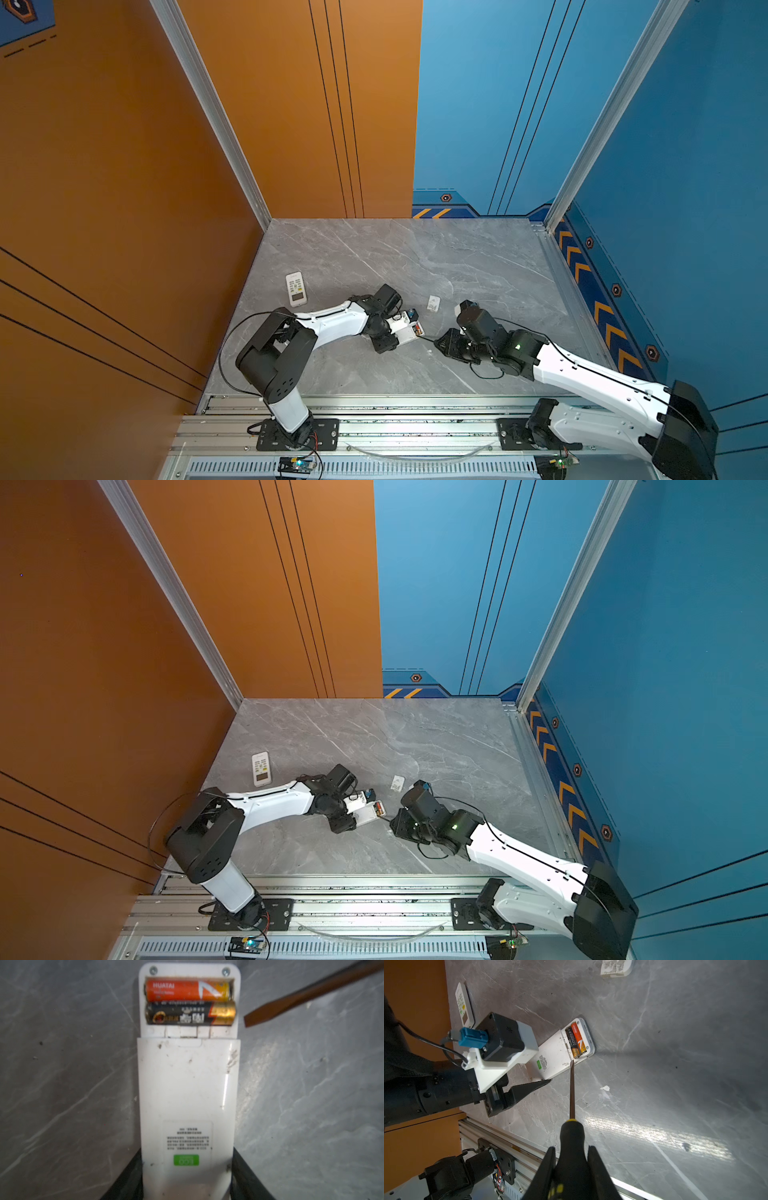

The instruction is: Unload the batteries from the remote control

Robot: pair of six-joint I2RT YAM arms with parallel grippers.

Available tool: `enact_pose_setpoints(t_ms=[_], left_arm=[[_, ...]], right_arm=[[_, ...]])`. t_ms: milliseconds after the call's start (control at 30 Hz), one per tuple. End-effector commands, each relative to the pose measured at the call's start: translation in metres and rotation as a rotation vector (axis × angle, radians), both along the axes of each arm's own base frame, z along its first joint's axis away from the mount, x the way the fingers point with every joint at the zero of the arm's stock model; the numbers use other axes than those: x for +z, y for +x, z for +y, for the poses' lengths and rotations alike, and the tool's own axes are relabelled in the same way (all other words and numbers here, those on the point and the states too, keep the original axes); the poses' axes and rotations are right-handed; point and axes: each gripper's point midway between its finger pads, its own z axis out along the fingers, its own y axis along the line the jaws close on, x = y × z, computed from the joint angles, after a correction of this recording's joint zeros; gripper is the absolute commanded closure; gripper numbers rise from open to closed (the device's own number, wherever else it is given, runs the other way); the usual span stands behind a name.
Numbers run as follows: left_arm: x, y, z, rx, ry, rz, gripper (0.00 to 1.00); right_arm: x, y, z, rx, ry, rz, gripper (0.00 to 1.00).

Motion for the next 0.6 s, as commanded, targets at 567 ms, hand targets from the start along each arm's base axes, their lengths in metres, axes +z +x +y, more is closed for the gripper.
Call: enact_pose_setpoints(t_ms=[567], left_arm=[[-0.0249, -0.036, 0.0174, -0.034, 0.073, 0.132, 0.89]], right_arm=[[0.006, 0.0044, 0.0005, -0.017, 0.022, 0.005, 1.0]])
